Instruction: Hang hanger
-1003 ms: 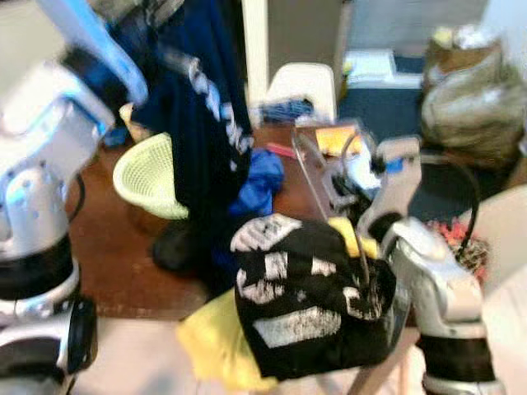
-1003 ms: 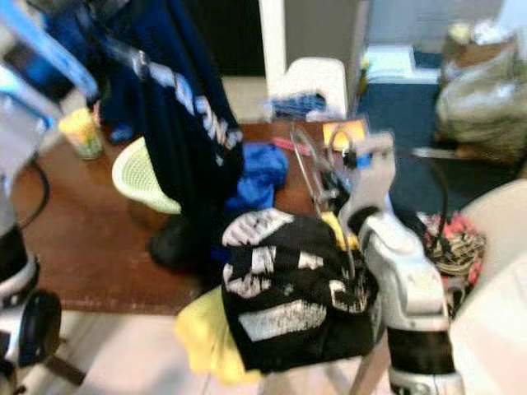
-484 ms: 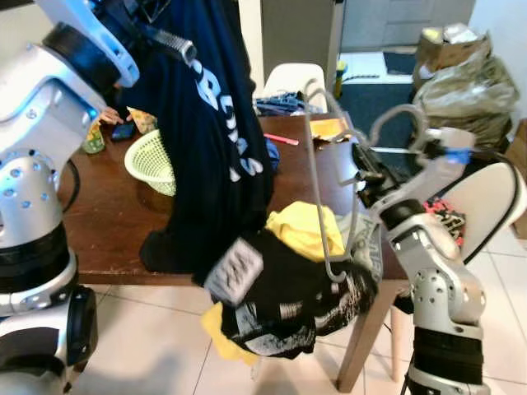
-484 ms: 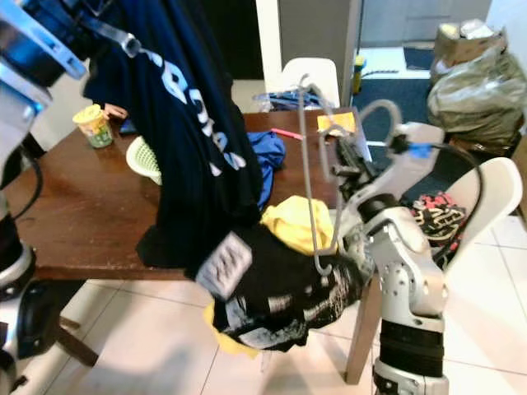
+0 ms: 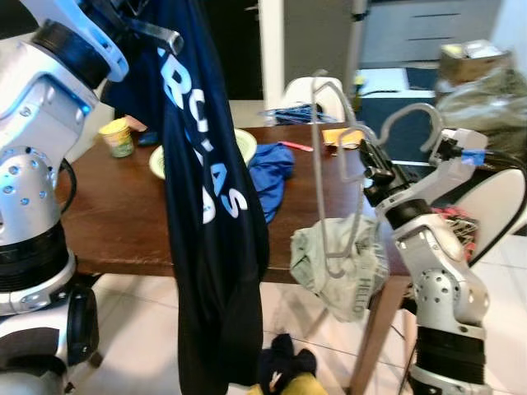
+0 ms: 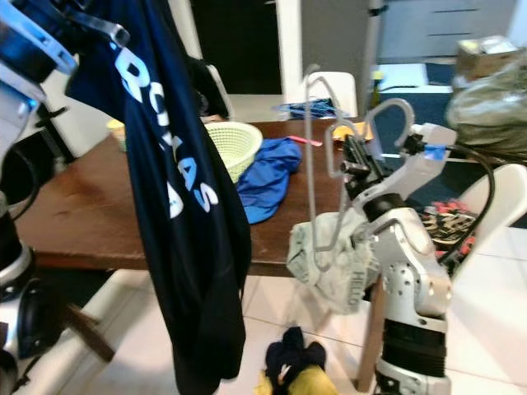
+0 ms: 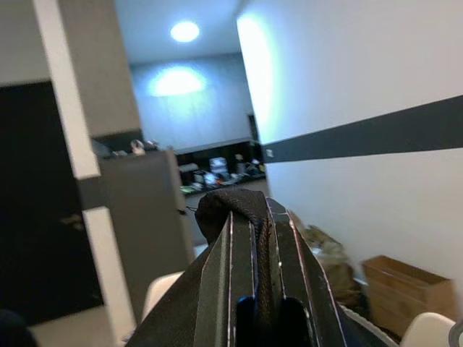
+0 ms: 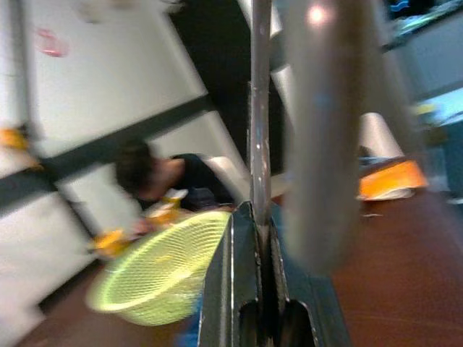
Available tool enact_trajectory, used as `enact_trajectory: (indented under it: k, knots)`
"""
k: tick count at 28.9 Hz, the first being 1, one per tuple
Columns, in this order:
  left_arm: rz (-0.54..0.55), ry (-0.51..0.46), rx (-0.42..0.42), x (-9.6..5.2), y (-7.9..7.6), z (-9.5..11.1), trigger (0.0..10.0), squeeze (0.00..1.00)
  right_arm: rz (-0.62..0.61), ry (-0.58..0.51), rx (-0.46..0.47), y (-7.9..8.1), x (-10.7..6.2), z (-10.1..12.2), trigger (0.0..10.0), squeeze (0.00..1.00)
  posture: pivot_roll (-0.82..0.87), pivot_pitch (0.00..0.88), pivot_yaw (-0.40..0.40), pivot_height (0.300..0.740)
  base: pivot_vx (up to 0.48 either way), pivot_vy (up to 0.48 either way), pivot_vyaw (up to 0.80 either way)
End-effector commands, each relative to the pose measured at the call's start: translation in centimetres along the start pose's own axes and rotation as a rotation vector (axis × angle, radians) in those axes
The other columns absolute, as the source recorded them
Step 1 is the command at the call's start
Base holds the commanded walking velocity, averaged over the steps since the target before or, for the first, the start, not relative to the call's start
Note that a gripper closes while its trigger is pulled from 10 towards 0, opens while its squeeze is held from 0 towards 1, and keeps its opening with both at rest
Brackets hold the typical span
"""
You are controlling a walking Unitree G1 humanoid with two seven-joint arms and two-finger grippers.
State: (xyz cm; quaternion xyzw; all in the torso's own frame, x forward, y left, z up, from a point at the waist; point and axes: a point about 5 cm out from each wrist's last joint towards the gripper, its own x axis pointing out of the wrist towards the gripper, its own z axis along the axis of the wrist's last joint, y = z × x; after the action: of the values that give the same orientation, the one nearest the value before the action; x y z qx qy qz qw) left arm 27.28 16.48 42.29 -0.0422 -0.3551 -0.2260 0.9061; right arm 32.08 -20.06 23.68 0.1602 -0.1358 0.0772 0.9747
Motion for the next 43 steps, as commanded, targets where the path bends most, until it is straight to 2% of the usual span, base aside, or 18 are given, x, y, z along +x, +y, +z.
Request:
enact_trajectory:
  k: [1, 2, 3, 4, 5, 6, 8, 9, 12, 13, 16, 20, 24, 35, 37, 43]
  knots:
    - [0.001, 0.053, -0.035, -0.2, -0.1, -1.5, 10.0, 0.0, -0.097, 0.056, -0.061, -1.5, 0.0, -1.0, 10.0, 0.0, -0.02, 0.0, 0.086, 0.74, 0.0, 0.0, 0.0]
    - [-0.004, 0.088, -0.048, -0.4, -0.3, -2.5, 10.0, 0.0, -0.137, 0.074, -0.095, -2.2, -0.1, -1.2, 10.0, 0.0, -0.02, 0.0, 0.086, 0.74, 0.0, 0.0, 0.0]
    - [-0.014, 0.167, -0.052, -1.1, -0.7, -4.7, 10.0, 0.0, -0.165, 0.102, -0.139, -2.8, -0.4, -1.6, 10.0, 0.0, -0.02, 0.0, 0.086, 0.74, 0.0, 0.0, 0.0]
    - [-0.014, 0.167, -0.052, -1.1, -0.7, -4.7, 10.0, 0.0, -0.165, 0.102, -0.139, -2.8, -0.4, -1.6, 10.0, 0.0, -0.02, 0.0, 0.086, 0.74, 0.0, 0.0, 0.0]
    - [-0.021, 0.287, -0.068, -2.5, -1.6, -8.3, 10.0, 0.0, -0.172, 0.147, -0.202, -3.3, -0.8, -2.3, 10.0, 0.0, -0.02, 0.0, 0.084, 0.74, 0.0, 0.0, 0.0]
    - [-0.021, 0.287, -0.068, -2.5, -1.6, -8.3, 10.0, 0.0, -0.172, 0.147, -0.202, -3.3, -0.8, -2.3, 10.0, 0.0, -0.02, 0.0, 0.084, 0.74, 0.0, 0.0, 0.0]
    - [-0.021, 0.397, -0.095, -4.2, -2.7, -11.5, 10.0, 0.0, -0.171, 0.192, -0.244, -3.5, -1.3, -3.1, 10.0, 0.0, -0.03, 0.0, 0.082, 0.74, -0.141, 0.0, 0.0]
    - [-0.021, 0.397, -0.095, -4.2, -2.7, -11.5, 10.0, 0.0, -0.171, 0.192, -0.244, -3.5, -1.3, -3.1, 10.0, 0.0, -0.03, 0.0, 0.082, 0.74, -0.281, 0.0, 0.0]
    - [-0.043, 0.527, -0.104, -6.4, -4.5, -14.9, 10.0, 0.0, -0.177, 0.224, -0.248, -3.8, -1.7, -3.9, 10.0, 0.0, -0.02, 0.0, 0.081, 0.74, -0.294, 0.0, 0.0]
    - [-0.043, 0.527, -0.104, -6.4, -4.5, -14.9, 10.0, 0.0, -0.177, 0.224, -0.248, -3.8, -1.7, -3.9, 10.0, 0.0, -0.02, 0.0, 0.081, 0.74, -0.3, 0.0, 0.0]
    - [-0.069, 0.556, -0.159, -7.2, -6.1, -15.8, 10.0, 0.0, -0.153, 0.2, -0.203, -3.4, -1.4, -3.8, 10.0, 0.0, -0.02, 0.0, 0.082, 0.74, -0.319, 0.0, 0.0]
    - [-0.078, 0.548, -0.17, -7.0, -6.5, -15.7, 10.0, 0.0, -0.13, 0.181, -0.174, -3.0, -1.2, -3.6, 10.0, 0.0, -0.02, 0.0, 0.081, 0.74, -0.322, 0.0, 0.0]
    - [-0.113, 0.507, -0.181, -6.4, -7.7, -15.4, 10.0, 0.0, -0.07, 0.111, -0.056, -1.8, -0.9, -2.9, 10.0, 0.0, -0.02, 0.0, 0.084, 0.74, -0.326, 0.0, 0.0]
    - [-0.121, 0.544, -0.178, -7.3, -8.1, -16.4, 10.0, 0.0, -0.163, 0.133, -0.1, -3.3, -1.7, -3.4, 10.0, 0.0, -0.03, 0.0, 0.091, 0.74, -0.34, 0.0, 0.0]
    - [-0.111, 0.585, -0.175, -8.3, -7.9, -17.3, 10.0, 0.0, -0.208, 0.164, -0.131, -4.0, -2.0, -4.1, 10.0, 0.0, -0.03, 0.0, 0.086, 0.74, -0.341, 0.0, 0.0]
    - [-0.107, 0.617, -0.173, -9.2, -7.9, -18.0, 10.0, 0.0, -0.247, 0.182, -0.153, -4.6, -2.2, -4.4, 10.0, 0.0, -0.03, 0.0, 0.086, 0.74, -0.342, 0.0, 0.0]
